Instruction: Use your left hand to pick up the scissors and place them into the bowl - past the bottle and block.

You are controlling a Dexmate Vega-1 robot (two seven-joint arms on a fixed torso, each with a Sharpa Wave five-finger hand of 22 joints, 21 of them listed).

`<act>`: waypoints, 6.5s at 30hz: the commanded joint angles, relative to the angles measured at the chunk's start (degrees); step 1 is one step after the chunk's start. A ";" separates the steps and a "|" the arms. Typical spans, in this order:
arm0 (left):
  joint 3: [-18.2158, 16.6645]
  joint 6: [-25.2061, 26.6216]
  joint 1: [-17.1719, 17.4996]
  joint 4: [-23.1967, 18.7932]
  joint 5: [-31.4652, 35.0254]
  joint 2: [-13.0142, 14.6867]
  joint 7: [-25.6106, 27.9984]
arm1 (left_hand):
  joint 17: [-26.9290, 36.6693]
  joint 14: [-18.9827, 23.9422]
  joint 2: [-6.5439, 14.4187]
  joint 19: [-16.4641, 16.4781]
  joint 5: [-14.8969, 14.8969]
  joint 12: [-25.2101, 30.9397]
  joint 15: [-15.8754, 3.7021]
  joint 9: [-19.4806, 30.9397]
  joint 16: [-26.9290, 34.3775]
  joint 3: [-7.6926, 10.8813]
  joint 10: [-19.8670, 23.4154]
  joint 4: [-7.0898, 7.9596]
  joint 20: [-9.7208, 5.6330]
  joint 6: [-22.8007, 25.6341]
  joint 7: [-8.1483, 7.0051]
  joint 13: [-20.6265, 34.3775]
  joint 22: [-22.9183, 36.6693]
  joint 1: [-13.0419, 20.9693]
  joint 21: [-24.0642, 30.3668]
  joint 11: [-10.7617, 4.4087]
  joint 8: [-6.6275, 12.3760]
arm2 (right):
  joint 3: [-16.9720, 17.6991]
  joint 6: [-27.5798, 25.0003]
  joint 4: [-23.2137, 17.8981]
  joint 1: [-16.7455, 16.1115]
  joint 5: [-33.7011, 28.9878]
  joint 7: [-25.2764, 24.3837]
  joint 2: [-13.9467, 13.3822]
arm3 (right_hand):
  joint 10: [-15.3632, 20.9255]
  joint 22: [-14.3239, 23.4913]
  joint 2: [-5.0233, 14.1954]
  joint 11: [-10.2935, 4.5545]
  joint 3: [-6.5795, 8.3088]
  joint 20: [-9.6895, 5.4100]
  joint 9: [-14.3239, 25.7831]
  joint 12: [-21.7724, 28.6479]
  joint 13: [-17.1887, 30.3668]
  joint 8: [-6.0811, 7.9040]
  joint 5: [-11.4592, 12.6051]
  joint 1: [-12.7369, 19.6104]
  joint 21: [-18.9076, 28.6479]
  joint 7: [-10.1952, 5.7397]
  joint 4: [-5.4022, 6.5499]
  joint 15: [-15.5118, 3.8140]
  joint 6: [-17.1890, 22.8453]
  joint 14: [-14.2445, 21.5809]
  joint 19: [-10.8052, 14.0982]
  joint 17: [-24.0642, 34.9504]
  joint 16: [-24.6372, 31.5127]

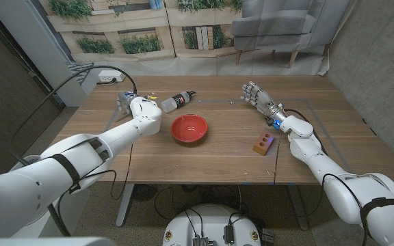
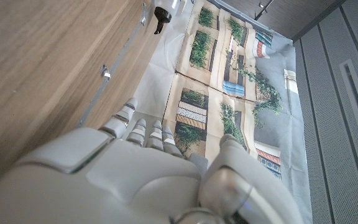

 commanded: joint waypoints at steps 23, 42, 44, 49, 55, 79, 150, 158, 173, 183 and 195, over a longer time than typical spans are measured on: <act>-9.49 -4.11 6.12 -14.27 6.89 4.06 -1.85 | 2.42 0.61 0.03 -1.04 0.17 -1.29 -2.57 5.53 -1.45 1.49 7.26 0.09 -0.17 6.79 1.90 1.27 -1.05 -0.47 2.69 -6.36 7.28 | -1.06 -1.39 -3.21 -0.63 -0.30 -1.66 -0.65 | 0.29 0.14 -0.06 0.01 -0.14 -0.03 0.23 0.09 0.12 0.08 0.24 -0.66 0.29 0.20 0.01 -0.01 0.26 0.49 0.60 0.16 0.24; -14.36 -10.56 10.91 -23.53 8.90 6.78 -3.83 | 4.01 0.80 -0.20 -1.95 0.23 -2.25 -2.42 5.71 -2.66 2.17 7.69 0.19 -0.28 6.92 1.81 1.71 -2.15 -1.12 4.17 -6.31 6.93 | -1.52 -2.38 -5.86 -1.66 -0.53 -2.92 -0.94 | 0.35 0.14 -0.05 0.09 -0.22 -0.09 0.23 0.10 0.12 0.08 0.24 -0.86 0.28 0.18 0.06 0.00 0.26 0.49 0.61 0.17 0.24; -14.85 -11.05 11.38 -24.42 9.18 7.03 -4.26 | 4.10 0.77 -0.21 -1.97 0.23 -2.29 -2.48 5.80 -2.76 2.21 7.68 0.20 -0.31 6.89 1.84 1.80 -2.23 -1.17 4.27 -6.24 6.94 | -1.55 -2.52 -6.38 -1.93 -0.53 -3.14 -1.02 | 0.28 0.14 -0.05 0.14 -0.23 -0.10 0.23 0.08 0.12 0.08 0.24 -0.88 0.28 0.19 0.07 0.02 0.26 0.49 0.61 0.17 0.24; -15.85 -12.08 12.46 -26.31 10.26 7.53 -5.02 | 4.50 0.77 -0.27 -2.38 0.27 -2.44 -2.40 5.81 -3.05 2.38 7.72 0.17 -0.25 6.85 1.88 2.08 -2.51 -1.27 4.56 -6.22 6.82 | -1.66 -2.64 -7.43 -2.50 -0.50 -3.46 -1.25 | 0.27 0.14 -0.06 0.07 -0.26 -0.11 0.23 0.07 0.12 0.09 0.24 -0.95 0.28 0.22 0.09 -0.01 0.28 0.52 0.62 0.17 0.25; -17.26 -13.84 13.86 -28.82 11.16 8.14 -5.75 | 4.92 0.90 -0.29 -2.63 0.31 -2.58 -2.22 5.93 -3.32 2.57 7.65 0.16 -0.29 7.06 1.96 2.51 -2.83 -1.37 4.93 -6.30 6.83 | -1.74 -3.27 -9.11 -3.34 -0.40 -4.16 -1.51 | 0.32 0.14 -0.08 0.09 -0.30 -0.11 0.23 0.09 0.12 0.09 0.24 -1.01 0.28 0.21 0.10 0.01 0.28 0.50 0.63 0.17 0.24; -22.73 -23.17 19.66 -38.91 12.77 10.11 -7.41 | 6.58 1.16 -0.57 -3.51 0.37 -3.66 -2.25 5.94 -4.73 3.19 8.10 0.25 -0.46 7.29 1.52 3.11 -4.28 -2.13 6.45 -6.42 6.37 | -2.17 -4.73 -15.76 -6.88 -0.10 -6.86 -2.87 | 0.31 0.14 -0.08 0.09 -0.38 -0.24 0.23 0.08 0.12 0.08 0.28 -1.20 0.27 0.35 0.12 -0.02 0.24 0.57 0.65 0.17 0.26; -30.31 -44.54 28.63 -55.62 13.20 10.91 -13.50 | 10.69 1.94 -0.88 -5.56 0.49 -6.57 -2.23 6.35 -8.53 4.72 9.03 0.29 -0.75 7.57 1.09 4.85 -7.69 -3.57 9.93 -6.95 5.19 | -2.36 -4.81 -19.31 -8.76 0.55 -8.56 -4.15 | 0.51 0.13 -0.06 0.04 -0.50 -0.16 0.22 0.10 0.13 0.10 0.47 -1.43 0.25 0.62 0.01 -0.01 0.30 0.83 0.76 0.14 0.26; -30.87 -46.67 29.23 -57.10 12.70 11.15 -14.24 | 11.05 1.71 -0.89 -6.08 0.55 -6.87 -2.12 6.41 -9.04 4.81 8.65 0.40 -0.77 7.63 1.05 5.32 -7.89 -3.82 10.06 -7.10 5.11 | -2.43 -4.57 -19.08 -8.64 0.38 -8.52 -4.12 | 0.46 0.13 -0.06 -0.03 -0.51 -0.16 0.22 0.08 0.13 0.11 0.49 -1.47 0.25 0.66 0.01 -0.02 0.33 0.83 0.77 0.14 0.25; -31.78 -51.06 29.80 -59.21 10.29 11.35 -16.49 | 11.77 1.70 -1.07 -6.74 0.76 -7.55 -2.30 6.71 -9.92 4.94 8.63 0.63 -0.77 7.47 0.79 5.73 -8.20 -4.52 10.28 -7.44 5.01 | -2.46 -4.32 -18.71 -8.34 0.20 -8.70 -3.90 | 0.52 0.13 -0.06 0.07 -0.55 -0.21 0.22 0.10 0.13 0.08 0.52 -1.54 0.24 0.64 0.00 -0.01 0.26 0.84 0.74 0.14 0.24; -31.62 -53.34 29.44 -60.01 9.38 11.38 -19.12 | 12.03 1.97 -1.06 -6.88 0.81 -7.92 -2.14 6.57 -10.41 5.15 8.77 0.47 -0.98 7.57 0.89 5.99 -8.33 -4.54 10.46 -7.43 4.82 | -2.44 -4.43 -18.36 -8.15 0.20 -8.73 -3.81 | 0.53 0.13 -0.08 0.16 -0.57 -0.21 0.22 0.10 0.13 0.09 0.55 -1.58 0.23 0.65 0.00 -0.06 0.28 0.86 0.74 0.14 0.24; -31.33 -54.85 28.81 -60.03 8.74 11.51 -23.02 | 12.40 2.08 -1.08 -7.18 0.80 -8.40 -2.07 6.47 -11.01 5.29 8.95 0.35 -0.87 7.58 0.81 6.20 -8.45 -4.60 10.59 -7.38 4.57 | -2.48 -4.01 -17.19 -7.56 0.11 -8.51 -3.46 | 0.52 0.13 -0.08 0.06 -0.59 -0.20 0.22 0.09 0.13 0.11 0.58 -1.62 0.23 0.70 -0.02 -0.05 0.32 0.88 0.75 0.14 0.24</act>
